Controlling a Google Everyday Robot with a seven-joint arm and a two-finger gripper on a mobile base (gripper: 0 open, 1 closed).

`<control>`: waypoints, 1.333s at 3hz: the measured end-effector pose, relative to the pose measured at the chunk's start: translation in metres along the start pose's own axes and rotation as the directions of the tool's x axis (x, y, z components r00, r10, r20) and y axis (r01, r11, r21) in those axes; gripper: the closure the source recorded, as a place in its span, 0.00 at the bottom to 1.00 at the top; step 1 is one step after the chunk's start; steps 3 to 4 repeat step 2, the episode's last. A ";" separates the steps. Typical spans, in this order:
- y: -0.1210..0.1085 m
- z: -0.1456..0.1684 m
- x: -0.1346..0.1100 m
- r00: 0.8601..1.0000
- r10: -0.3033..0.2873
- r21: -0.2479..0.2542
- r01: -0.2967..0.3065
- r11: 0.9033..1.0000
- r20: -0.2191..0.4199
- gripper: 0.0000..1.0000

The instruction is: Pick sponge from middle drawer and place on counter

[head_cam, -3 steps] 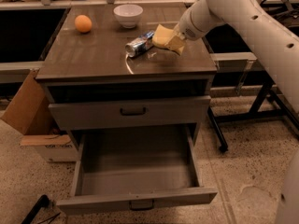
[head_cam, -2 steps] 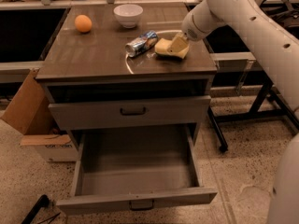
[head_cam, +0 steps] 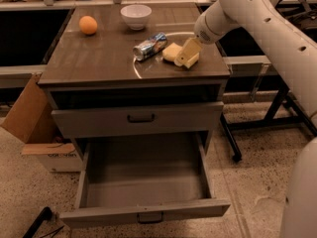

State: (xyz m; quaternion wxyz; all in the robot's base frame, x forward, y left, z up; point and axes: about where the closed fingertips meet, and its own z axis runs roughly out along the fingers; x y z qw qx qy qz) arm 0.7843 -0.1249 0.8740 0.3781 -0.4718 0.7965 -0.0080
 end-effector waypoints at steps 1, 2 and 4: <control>-0.001 -0.035 -0.010 0.999 -0.010 0.040 0.008 0.999 0.053 0.00; -0.001 -0.080 -0.026 0.991 -0.041 0.077 0.031 0.997 0.126 0.00; -0.001 -0.080 -0.026 0.991 -0.041 0.077 0.031 0.997 0.126 0.00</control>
Offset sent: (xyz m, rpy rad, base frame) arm -0.0728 -0.0158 0.1319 0.0883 -0.2512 0.0654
